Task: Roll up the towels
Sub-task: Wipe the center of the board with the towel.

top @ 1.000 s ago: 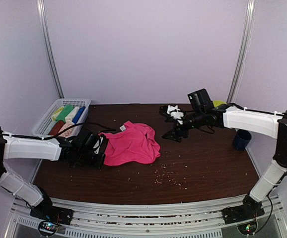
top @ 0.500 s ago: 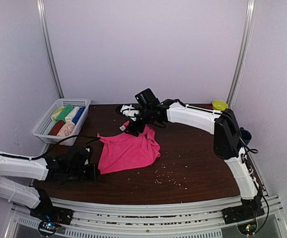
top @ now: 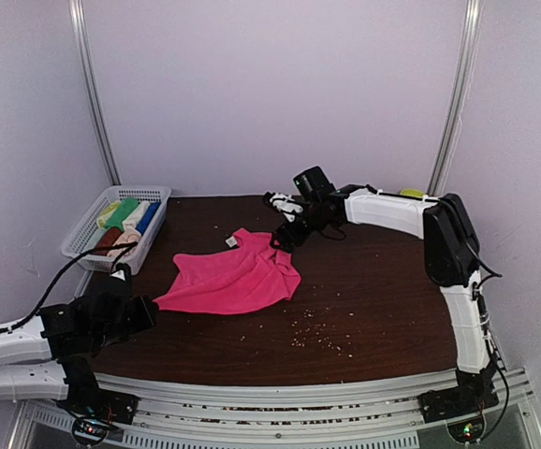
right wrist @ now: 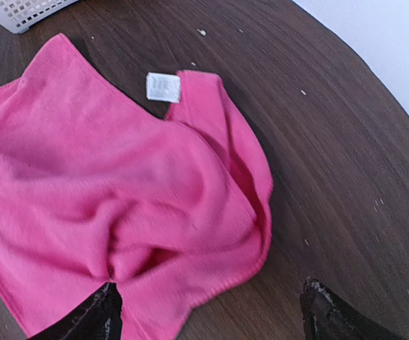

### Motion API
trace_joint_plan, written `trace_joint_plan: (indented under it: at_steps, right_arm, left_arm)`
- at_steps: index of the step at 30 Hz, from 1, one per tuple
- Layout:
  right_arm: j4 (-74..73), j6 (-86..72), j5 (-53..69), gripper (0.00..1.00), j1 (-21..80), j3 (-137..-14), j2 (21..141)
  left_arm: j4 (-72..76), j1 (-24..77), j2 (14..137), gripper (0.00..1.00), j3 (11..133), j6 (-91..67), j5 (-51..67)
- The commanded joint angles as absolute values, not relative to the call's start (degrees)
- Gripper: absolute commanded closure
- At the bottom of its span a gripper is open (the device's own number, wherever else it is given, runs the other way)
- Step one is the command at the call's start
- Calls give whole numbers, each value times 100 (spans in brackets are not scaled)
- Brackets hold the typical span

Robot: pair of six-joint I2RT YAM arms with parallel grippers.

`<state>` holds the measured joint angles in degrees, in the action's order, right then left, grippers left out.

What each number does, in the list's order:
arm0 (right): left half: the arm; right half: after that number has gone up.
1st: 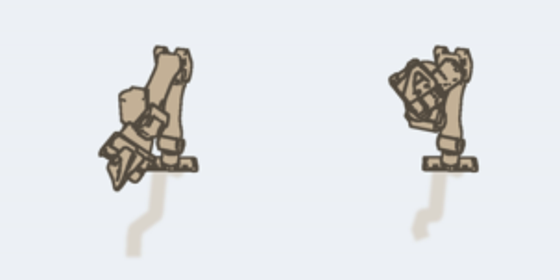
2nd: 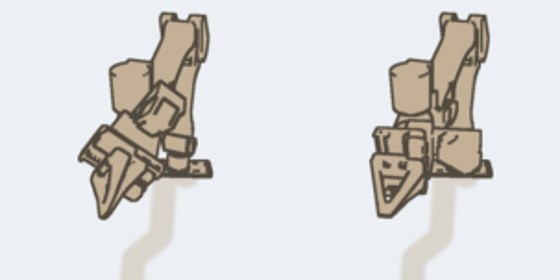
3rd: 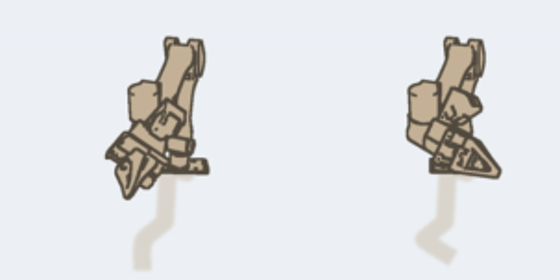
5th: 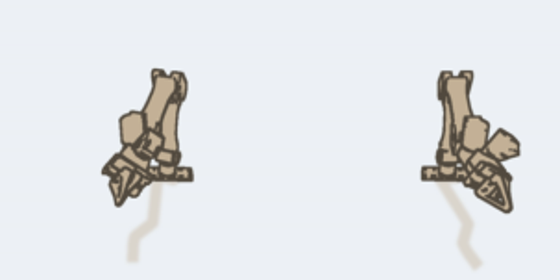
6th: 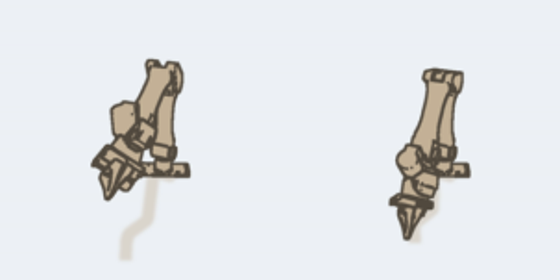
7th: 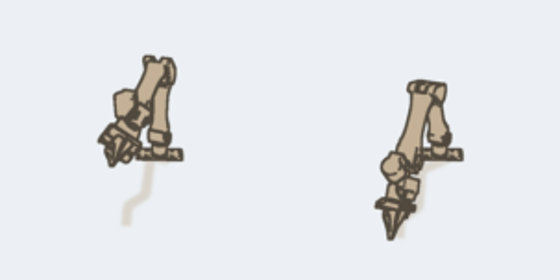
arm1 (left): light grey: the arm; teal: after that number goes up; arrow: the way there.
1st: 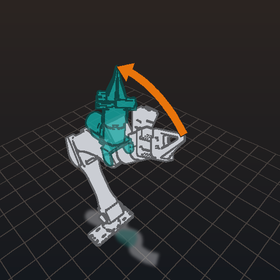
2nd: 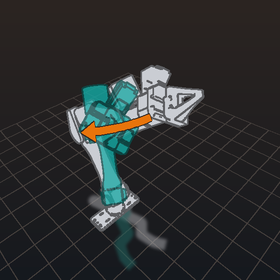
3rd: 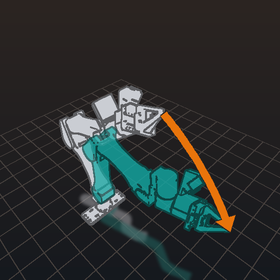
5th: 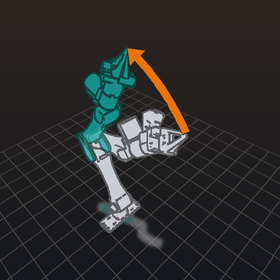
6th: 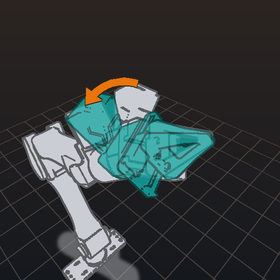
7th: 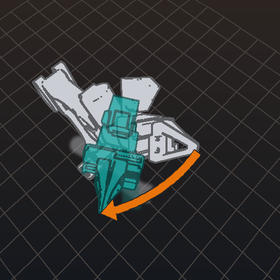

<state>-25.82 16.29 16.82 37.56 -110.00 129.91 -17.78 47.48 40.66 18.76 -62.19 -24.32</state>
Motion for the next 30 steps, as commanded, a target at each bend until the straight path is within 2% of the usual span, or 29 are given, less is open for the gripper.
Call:
trace_joint_plan:
  at_steps: [1, 6, 10, 18, 30]
  right_arm:
    - [-2238, 1625, 2328, 13, 3402, -9828, 11925]
    - [-1928, 1461, 2413, 18, 3165, -8790, 11671]
    - [-1986, 1337, 2621, 23, 3175, -8568, 11821]
    - [-1466, 1250, 2560, 23, 3387, -8625, 12070]
    - [-765, 1871, 394, 23, 4036, -8443, 12100]
  left_arm:
    - [-2523, 4772, 3869, 100, 1999, -6453, -3023]
    - [-2908, 4773, 3560, 100, 2093, -6579, -3404]
    - [-3238, 4772, 3409, 100, 2233, -6648, -3758]
    - [-3243, 4774, 3537, 100, 2167, -6747, -3704]
    - [-2827, 4772, 3586, 100, 1802, -6761, -3518]
